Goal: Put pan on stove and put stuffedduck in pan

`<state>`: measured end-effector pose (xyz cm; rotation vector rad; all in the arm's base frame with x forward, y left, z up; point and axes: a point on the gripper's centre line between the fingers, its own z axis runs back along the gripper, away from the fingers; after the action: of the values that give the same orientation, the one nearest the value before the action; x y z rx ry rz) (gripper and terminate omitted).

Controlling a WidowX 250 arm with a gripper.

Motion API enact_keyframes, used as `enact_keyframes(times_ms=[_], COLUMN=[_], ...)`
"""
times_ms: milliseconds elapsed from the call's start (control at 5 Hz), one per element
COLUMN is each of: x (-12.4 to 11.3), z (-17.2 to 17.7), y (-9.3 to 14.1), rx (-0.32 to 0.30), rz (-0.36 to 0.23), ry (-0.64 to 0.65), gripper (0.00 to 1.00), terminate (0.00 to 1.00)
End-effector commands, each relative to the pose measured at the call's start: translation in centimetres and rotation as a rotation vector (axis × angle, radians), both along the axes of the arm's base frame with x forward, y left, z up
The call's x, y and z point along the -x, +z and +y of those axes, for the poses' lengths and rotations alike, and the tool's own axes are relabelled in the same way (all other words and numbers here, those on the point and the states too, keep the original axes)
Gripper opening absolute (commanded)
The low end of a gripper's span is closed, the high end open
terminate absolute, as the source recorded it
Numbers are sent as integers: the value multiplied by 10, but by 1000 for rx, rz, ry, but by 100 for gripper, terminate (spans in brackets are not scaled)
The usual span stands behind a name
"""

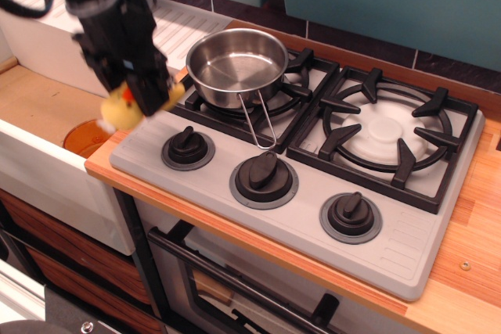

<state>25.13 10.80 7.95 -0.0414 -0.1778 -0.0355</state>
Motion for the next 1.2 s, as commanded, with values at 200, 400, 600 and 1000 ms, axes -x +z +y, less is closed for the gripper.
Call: enact_keyframes(times_ms=[200,400,600,1000], x=[-65,-84,-95,-105], z=[-13,-21,-29,-36], y=[68,68,65,59], rx=[-61,-46,-36,-25], rz=[-7,-5,-11,-41], ry=[-26,-44,-42,-57], gripper=[0,0,0,0], terminate=[0,0,0,0])
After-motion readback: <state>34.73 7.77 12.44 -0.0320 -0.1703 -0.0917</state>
